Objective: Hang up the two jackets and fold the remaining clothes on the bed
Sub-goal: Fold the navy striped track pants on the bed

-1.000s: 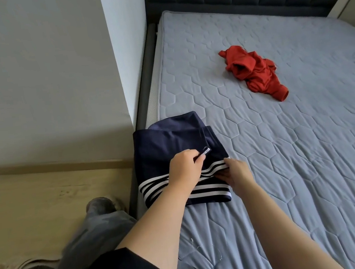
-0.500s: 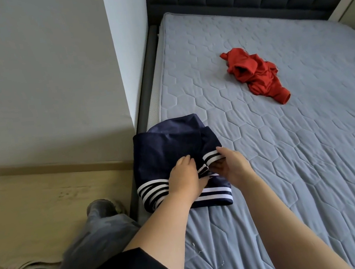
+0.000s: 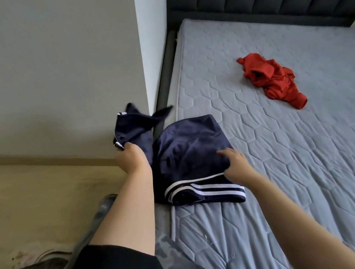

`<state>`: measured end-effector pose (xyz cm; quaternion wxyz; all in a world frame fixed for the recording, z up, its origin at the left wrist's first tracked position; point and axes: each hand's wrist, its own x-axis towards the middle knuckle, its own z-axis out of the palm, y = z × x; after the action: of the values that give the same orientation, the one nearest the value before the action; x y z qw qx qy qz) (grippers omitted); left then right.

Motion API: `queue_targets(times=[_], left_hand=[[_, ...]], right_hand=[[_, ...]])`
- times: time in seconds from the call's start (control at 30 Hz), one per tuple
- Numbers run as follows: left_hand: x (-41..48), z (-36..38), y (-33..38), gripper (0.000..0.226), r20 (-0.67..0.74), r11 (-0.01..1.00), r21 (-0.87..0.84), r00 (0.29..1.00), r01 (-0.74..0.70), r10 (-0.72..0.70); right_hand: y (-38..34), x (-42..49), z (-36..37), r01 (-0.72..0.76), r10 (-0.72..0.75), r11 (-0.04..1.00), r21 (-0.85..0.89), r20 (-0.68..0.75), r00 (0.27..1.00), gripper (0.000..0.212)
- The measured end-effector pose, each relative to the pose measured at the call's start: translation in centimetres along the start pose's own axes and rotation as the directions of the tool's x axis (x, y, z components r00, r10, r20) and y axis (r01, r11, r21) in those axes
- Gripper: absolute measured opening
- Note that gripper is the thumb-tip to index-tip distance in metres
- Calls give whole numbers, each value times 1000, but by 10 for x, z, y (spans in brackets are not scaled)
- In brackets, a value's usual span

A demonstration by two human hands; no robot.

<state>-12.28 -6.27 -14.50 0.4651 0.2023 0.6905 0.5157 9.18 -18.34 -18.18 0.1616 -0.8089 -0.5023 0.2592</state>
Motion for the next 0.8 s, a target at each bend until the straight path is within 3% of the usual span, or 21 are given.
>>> queue_targets(times=[0.07,0.2,0.3,0.43,0.5,0.63,0.67,0.77,0.8], left_hand=[[4,-9,-1,30,-31,997,41,997,-67,68],[-7,-13,-12,33,34,992,105,997,-72,68],[-12,-14,-12,33,65,985,138,993,-106,98],[-15,-11,-11,32,122,967,170,978,-190,171],[-18,-8,-12,30,163,953,176,963,-244,217],[-26,-2,-15,31,182,926,189,939,-326,293],[-26,-1,-15,32,179,927,186,939,-327,295],[-27,2,-16,32,194,933,190,943,-306,270],[-27,3,-17,32,208,934,195,943,-300,260]], right_hand=[[13,-4,13,-55,58,987,-150,18,998,69],[25,-12,28,-157,193,977,145,-286,939,48],[29,-14,19,-208,332,913,352,-344,878,32],[28,-22,4,-90,346,857,507,-436,831,21],[30,-27,4,-89,285,901,425,-424,860,23],[45,-38,20,-38,114,944,329,-215,970,13],[47,-41,22,-22,75,948,318,-153,985,18],[56,-47,28,38,-45,995,88,76,996,88],[57,-48,28,75,-74,997,-5,107,992,101]])
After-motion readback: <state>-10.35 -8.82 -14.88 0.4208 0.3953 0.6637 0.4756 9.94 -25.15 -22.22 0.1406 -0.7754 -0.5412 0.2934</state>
